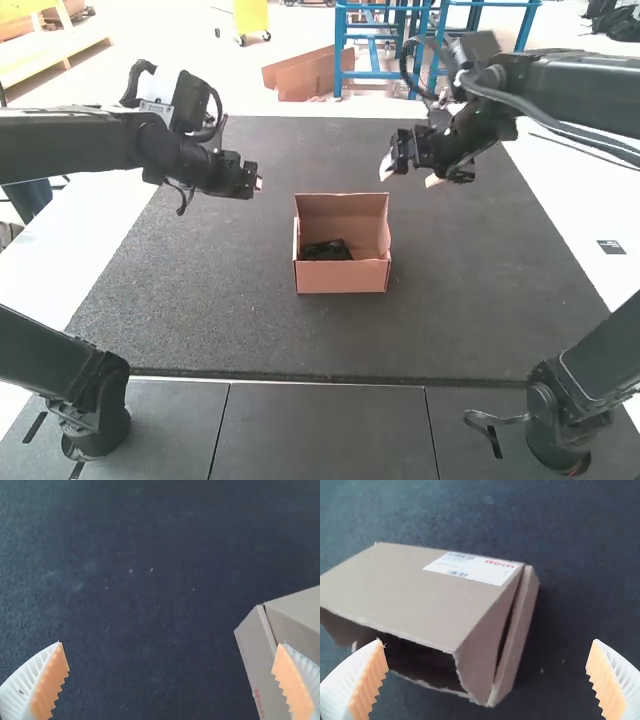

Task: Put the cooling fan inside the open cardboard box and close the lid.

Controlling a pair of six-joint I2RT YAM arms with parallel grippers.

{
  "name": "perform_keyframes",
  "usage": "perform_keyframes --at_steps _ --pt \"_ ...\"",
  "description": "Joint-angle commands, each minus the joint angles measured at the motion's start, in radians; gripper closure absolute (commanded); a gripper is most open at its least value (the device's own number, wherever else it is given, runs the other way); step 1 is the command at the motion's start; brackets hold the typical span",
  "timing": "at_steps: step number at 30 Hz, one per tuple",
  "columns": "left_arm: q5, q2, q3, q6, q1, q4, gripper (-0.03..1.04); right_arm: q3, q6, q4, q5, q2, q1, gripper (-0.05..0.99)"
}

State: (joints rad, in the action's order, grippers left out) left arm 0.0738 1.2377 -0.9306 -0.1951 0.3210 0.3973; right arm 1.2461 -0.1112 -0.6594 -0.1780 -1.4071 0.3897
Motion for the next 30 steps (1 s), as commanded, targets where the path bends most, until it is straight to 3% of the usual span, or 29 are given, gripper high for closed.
perform_keyframes --at_steps 1,4,10,14,30 --pt "0.046 0.031 -0.083 0.013 0.006 -0.032 0.05 -0.016 0.008 0.038 0.127 0.105 -0.052 0.02" --pt "0.054 0.072 -0.137 0.013 0.027 -0.058 0.05 -0.08 0.045 0.126 0.218 0.181 -0.087 0.03" --pt "0.054 0.154 -0.24 0.013 0.105 -0.087 0.05 -0.145 0.054 0.135 0.256 0.269 -0.126 0.03" --pt "0.054 0.209 -0.29 0.013 0.147 -0.087 0.05 -0.166 0.05 0.133 0.256 0.301 -0.158 0.03" --pt "0.02 0.332 -0.329 0.025 0.208 -0.043 0.05 -0.172 0.035 0.129 0.232 0.321 -0.236 0.03"
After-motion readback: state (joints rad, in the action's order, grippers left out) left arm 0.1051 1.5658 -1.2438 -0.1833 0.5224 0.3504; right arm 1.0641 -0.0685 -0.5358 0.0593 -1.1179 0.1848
